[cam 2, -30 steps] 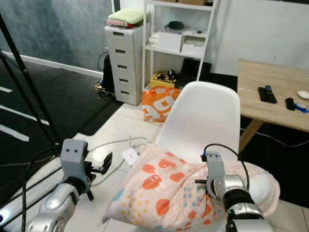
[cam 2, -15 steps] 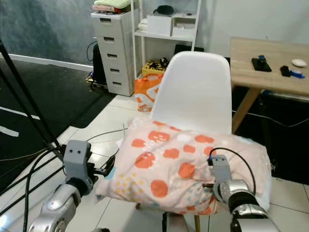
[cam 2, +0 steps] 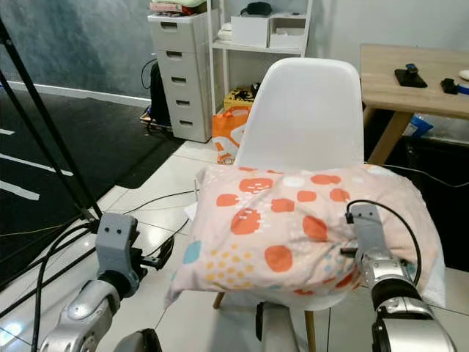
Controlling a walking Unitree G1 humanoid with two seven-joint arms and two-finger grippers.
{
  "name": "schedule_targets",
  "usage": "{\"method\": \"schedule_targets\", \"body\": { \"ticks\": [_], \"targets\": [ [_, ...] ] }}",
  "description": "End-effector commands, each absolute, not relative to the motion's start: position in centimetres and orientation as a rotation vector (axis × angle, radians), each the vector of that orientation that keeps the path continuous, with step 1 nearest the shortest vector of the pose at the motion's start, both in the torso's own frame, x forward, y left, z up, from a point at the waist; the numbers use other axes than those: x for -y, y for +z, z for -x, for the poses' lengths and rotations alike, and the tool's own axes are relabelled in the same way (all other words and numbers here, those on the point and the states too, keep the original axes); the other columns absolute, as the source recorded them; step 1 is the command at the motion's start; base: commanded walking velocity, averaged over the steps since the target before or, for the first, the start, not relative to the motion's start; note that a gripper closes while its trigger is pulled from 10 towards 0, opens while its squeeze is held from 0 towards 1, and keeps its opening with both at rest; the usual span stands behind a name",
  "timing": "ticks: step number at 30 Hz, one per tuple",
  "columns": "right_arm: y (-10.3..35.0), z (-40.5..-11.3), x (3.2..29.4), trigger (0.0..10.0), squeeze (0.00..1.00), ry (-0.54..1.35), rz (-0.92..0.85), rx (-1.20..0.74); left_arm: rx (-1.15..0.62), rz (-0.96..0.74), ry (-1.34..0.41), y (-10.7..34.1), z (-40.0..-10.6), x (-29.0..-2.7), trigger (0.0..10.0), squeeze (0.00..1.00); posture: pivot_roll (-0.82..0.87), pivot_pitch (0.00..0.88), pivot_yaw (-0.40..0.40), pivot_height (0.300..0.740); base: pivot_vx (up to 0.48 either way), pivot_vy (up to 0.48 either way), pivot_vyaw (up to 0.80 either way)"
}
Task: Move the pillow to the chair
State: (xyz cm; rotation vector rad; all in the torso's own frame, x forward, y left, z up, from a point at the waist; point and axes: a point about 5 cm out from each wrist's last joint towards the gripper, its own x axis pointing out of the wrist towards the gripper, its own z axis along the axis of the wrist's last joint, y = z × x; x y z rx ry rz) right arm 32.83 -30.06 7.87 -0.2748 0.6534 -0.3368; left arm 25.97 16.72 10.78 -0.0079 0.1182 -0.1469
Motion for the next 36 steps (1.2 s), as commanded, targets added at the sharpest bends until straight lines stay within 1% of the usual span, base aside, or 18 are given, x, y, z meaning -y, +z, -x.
{"method": "schedule_targets", "body": {
  "ticks": [1,3,4,6,11,12,13,15,18,21,24,28,29,32,33,34,35,36],
  "targets": [
    [9.6,-33.7,30.5,10.0,0.00,-0.370,0.276,-0.566,-0.122,-0.005,-0.152,10.9,-25.8,-16.8,10.0,0.00,-0.16,0.072,-0.018,0.516,0.000,0.000,0.00],
    [9.8,-34.0,30.2,10.0,0.00,-0.366,0.257,-0.540,-0.123,-0.007,-0.153,10.9,-25.8,-16.7,10.0,0.00,-0.16,0.073,-0.019,0.516,0.000,0.000,0.00],
    [10.1,-34.5,29.4,10.0,0.00,-0.347,0.193,-0.501,-0.124,-0.011,-0.155,10.9,-25.8,-16.7,10.0,0.00,-0.16,0.074,-0.016,0.516,0.000,0.000,0.00],
    [10.2,-34.8,28.9,10.0,0.00,-0.334,0.147,-0.475,-0.125,-0.014,-0.156,10.9,-25.7,-16.7,10.0,0.00,-0.16,0.074,-0.016,0.516,0.000,0.000,0.00],
    [10.4,-35.1,28.4,10.0,0.00,-0.321,0.134,-0.452,-0.125,-0.016,-0.157,10.9,-25.7,-16.8,10.0,0.00,-0.16,0.080,-0.017,0.516,0.000,0.000,0.00],
    [10.8,-35.3,28.4,10.0,0.86,-0.327,0.134,-0.426,-0.125,-0.018,-0.156,10.9,-25.7,-16.8,10.0,0.00,-0.16,0.080,-0.017,0.516,0.000,0.000,0.00],
    [11.3,-35.4,28.7,10.0,1.00,-0.353,0.169,-0.408,-0.123,-0.019,-0.152,11.0,-25.7,-17.0,10.0,0.00,-0.16,0.082,-0.020,0.516,0.000,0.000,0.00],
    [11.3,-35.4,28.7,10.0,1.00,-0.353,0.169,-0.408,-0.123,-0.019,-0.152,11.0,-25.7,-17.0,10.0,0.00,-0.16,0.082,-0.020,0.516,0.000,0.000,0.00],
    [12.6,-35.6,29.7,10.0,1.00,-0.401,0.252,-0.378,-0.124,-0.023,-0.144,11.0,-25.7,-17.2,10.0,0.00,-0.16,0.081,-0.018,0.516,0.000,0.000,0.00],
    [13.4,-35.8,30.1,10.0,1.00,-0.419,0.281,-0.361,-0.130,-0.028,-0.143,11.0,-25.7,-17.5,10.0,0.00,-0.16,0.081,-0.017,0.516,0.000,0.000,0.00],
    [14.3,-36.0,30.3,10.0,1.00,-0.435,0.289,-0.338,-0.136,-0.036,-0.146,11.0,-25.8,-17.7,10.0,0.00,-0.16,0.083,-0.018,0.516,0.000,0.000,0.00],
    [14.9,-36.6,29.7,10.0,1.00,-0.381,0.235,-0.359,-0.156,-0.080,-0.161,11.1,-25.8,-18.2,10.0,0.00,-0.17,0.083,-0.018,0.516,0.000,0.000,0.00],
    [14.7,-36.9,28.9,10.0,1.00,-0.319,0.187,-0.396,-0.168,-0.099,-0.166,11.1,-25.8,-18.4,10.0,0.00,-0.17,0.084,-0.019,0.516,0.000,0.000,0.00],
    [14.5,-37.1,28.3,10.0,1.00,-0.277,0.155,-0.420,-0.175,-0.111,-0.168,11.1,-25.7,-18.6,10.0,0.00,-0.17,0.083,-0.019,0.516,0.000,0.000,0.00],
    [14.1,-37.2,27.2,10.0,1.00,-0.178,0.137,-0.480,-0.188,-0.127,-0.175,11.1,-25.7,-18.7,10.0,0.00,-0.17,0.085,-0.019,0.516,0.000,0.000,0.00],
    [14.1,-37.2,27.2,10.0,1.00,-0.178,0.137,-0.480,-0.188,-0.127,-0.175,11.1,-25.7,-18.7,10.0,0.00,-0.17,0.085,-0.019,0.516,0.000,0.000,0.00],
    [13.8,-37.3,25.9,10.0,1.00,-0.037,0.160,-0.538,-0.204,-0.143,-0.184,11.1,-25.7,-18.8,10.0,0.00,-0.17,0.091,-0.021,0.516,0.000,0.000,0.00],
    [13.6,-37.3,25.0,10.0,1.00,0.055,0.182,-0.578,-0.214,-0.152,-0.190,11.1,-25.8,-18.8,10.0,0.00,-0.17,0.091,-0.021,0.516,0.000,0.000,0.00]
  ]
}}
